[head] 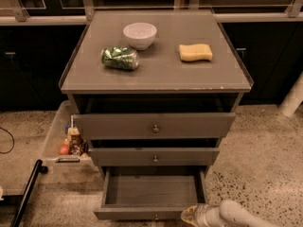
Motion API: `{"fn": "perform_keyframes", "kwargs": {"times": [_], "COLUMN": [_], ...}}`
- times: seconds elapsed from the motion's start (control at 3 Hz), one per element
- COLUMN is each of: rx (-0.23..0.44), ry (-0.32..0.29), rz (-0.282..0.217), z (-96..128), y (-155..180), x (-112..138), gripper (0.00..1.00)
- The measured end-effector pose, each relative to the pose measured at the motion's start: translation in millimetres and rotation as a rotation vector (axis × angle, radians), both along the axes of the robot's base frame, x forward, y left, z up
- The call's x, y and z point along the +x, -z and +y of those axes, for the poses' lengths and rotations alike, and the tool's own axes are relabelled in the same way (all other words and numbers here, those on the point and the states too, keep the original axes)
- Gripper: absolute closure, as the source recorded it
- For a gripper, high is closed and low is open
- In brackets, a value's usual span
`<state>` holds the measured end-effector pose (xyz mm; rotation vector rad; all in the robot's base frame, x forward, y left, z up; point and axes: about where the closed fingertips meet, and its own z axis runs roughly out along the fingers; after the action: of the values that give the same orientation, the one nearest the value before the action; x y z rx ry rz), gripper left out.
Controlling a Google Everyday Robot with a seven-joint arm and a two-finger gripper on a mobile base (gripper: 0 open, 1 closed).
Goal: Close bottom drawer
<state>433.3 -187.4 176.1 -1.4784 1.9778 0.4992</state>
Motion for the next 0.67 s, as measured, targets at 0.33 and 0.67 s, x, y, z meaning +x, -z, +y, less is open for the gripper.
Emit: {"fn": "perform_keyframes", "kwargs": {"times": [0.33,0.67], "rx": [0.0,0.032], "ry": [0.0,0.001], "rz": [0.0,-0.004], "z": [0,0], "y": [0,1], "x": [0,12], "gripper": [0.34,0.11]}}
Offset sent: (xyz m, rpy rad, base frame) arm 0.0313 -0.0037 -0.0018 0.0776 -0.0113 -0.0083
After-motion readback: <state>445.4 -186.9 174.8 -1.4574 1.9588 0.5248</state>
